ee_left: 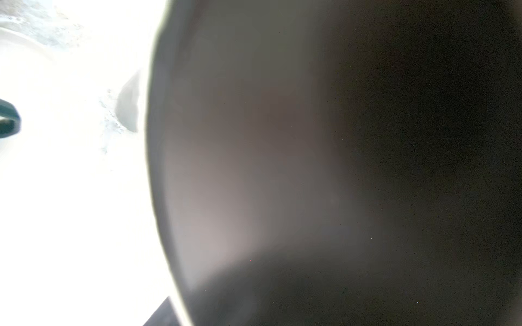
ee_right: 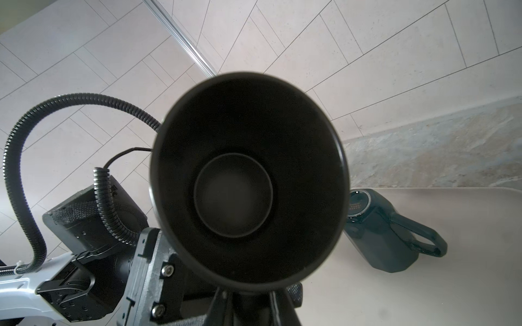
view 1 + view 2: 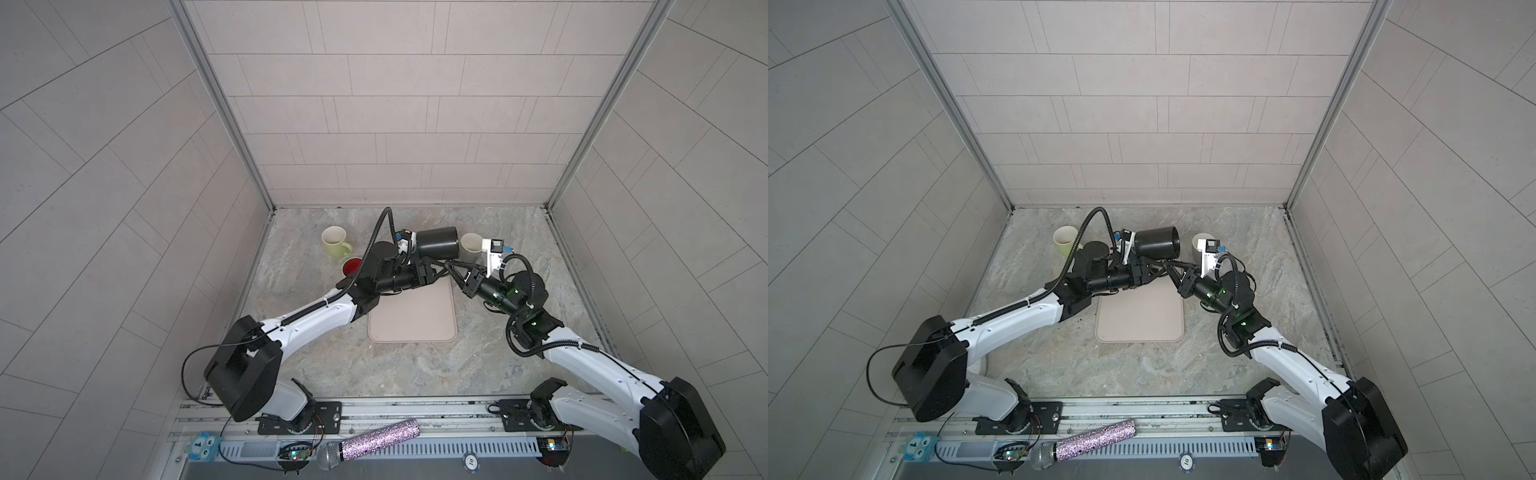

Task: Turn the mug right side up
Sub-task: Place the mug at the middle-right of the table.

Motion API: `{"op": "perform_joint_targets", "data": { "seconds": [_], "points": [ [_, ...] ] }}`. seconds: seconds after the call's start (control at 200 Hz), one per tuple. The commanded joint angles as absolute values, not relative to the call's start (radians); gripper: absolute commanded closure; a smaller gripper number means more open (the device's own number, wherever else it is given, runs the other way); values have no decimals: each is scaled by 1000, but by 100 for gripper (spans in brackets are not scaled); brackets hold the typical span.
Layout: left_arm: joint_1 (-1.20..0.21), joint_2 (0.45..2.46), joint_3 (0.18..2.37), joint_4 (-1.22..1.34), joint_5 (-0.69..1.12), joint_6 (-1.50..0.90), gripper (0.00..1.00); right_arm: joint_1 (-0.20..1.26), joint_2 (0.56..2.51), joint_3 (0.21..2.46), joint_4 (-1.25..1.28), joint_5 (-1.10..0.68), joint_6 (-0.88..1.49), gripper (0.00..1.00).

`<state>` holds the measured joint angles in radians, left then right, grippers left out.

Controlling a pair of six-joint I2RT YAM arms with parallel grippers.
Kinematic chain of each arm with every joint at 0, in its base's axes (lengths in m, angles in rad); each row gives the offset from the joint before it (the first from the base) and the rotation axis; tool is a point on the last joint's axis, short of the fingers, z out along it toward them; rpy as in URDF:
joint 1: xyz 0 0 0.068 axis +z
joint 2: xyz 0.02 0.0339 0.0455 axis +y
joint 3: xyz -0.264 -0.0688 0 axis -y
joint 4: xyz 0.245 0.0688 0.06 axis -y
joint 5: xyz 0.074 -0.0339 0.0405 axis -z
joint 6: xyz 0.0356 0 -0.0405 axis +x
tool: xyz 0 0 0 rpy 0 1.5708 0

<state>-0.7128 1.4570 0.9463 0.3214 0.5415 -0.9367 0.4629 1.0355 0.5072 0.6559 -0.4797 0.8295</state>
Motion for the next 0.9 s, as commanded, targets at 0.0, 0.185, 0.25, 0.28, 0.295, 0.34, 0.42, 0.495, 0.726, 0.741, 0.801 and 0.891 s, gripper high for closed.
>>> {"op": "perform_joint_targets", "data": {
  "seconds": [0.0,0.185,0.25,0.28,0.295,0.34,0.42,0.495,0.726,0.741,0.801,0.891],
  "points": [
    [-721,1412,948,373,545,-898,34,478,1017,534,617,-471,796,100],
    [-721,1374,945,311,502,-853,31,478,1010,555,472,-383,739,100],
    [-721,1366,943,300,493,-845,30,477,1008,549,461,-361,733,100],
    [-721,1363,944,296,490,-842,30,478,1007,545,458,-353,733,100],
    [-721,1363,944,292,488,-841,29,478,1007,546,457,-350,731,100],
    [-721,1358,943,286,485,-838,29,478,1008,546,441,-339,725,100],
    [-721,1350,944,275,476,-830,28,478,1006,552,391,-305,714,100],
    [-721,1345,942,265,467,-818,28,478,1005,557,348,-269,698,100],
    [-721,1341,936,252,454,-809,27,479,1032,554,266,-183,659,100],
    [-721,1339,936,254,454,-809,27,479,1035,554,252,-169,652,100],
    [-721,1336,935,254,451,-807,27,479,1042,561,189,-96,632,100],
    [-721,1333,931,249,447,-798,27,470,1055,563,118,-10,610,100]
  ]
}}
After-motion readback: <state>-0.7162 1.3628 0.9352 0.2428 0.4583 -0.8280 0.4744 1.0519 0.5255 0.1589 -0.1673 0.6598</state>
